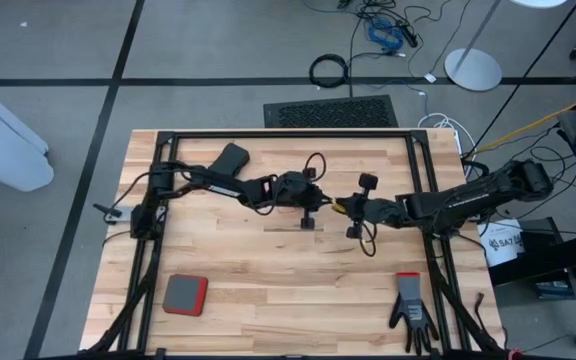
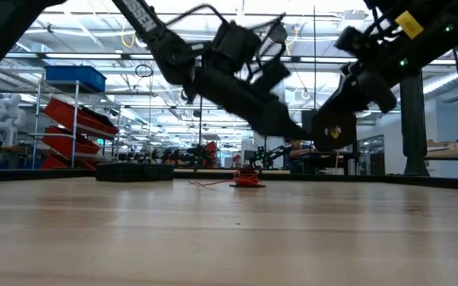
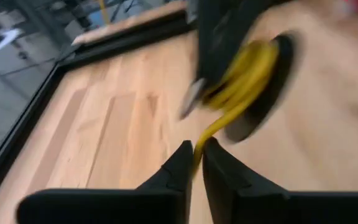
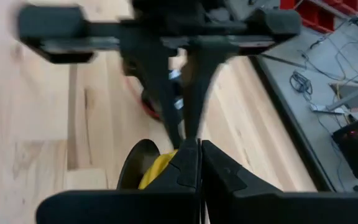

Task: Coil cords
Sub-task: Coil the yellow wire on the spool

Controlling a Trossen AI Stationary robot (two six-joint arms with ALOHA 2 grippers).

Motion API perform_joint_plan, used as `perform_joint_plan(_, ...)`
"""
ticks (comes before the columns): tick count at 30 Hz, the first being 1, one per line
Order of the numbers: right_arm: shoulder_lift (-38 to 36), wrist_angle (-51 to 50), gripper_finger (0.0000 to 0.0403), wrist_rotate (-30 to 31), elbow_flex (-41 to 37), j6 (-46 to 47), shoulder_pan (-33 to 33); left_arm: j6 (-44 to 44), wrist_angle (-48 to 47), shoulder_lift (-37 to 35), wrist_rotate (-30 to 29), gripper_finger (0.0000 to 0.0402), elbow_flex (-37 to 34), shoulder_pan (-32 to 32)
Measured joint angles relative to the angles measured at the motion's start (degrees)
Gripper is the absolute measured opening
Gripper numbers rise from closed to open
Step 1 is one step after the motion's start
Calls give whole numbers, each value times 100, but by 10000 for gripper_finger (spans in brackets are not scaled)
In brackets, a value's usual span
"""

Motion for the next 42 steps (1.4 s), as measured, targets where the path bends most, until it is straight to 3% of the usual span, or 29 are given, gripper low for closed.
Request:
perform_joint_plan(4, 333, 14, 0, -185, 0, -175, -99, 36, 226, 328, -358, 70, -13, 39)
perform_joint_plan(13, 1208, 561, 0, -75, 2, -714, -103, 168, 164, 634, -534, 136, 50, 76)
perform_joint_plan(18, 1731, 756, 0, 58, 4, -980, -110, 182, 242, 612, -897, 140, 52, 59)
perform_joint_plan(28, 2339, 1033, 0, 1223, 11, -1568, 151, 197, 292, 536, -1453, 141, 52, 52)
perform_joint_plan(35, 2518, 1020, 0, 1303, 11, -1566, 81, 197, 277, 536, -1609, 141, 57, 52)
perform_joint_plan(42, 2554, 1020, 41, 621, 13, -1220, 137, 197, 230, 536, -1608, 141, 57, -40)
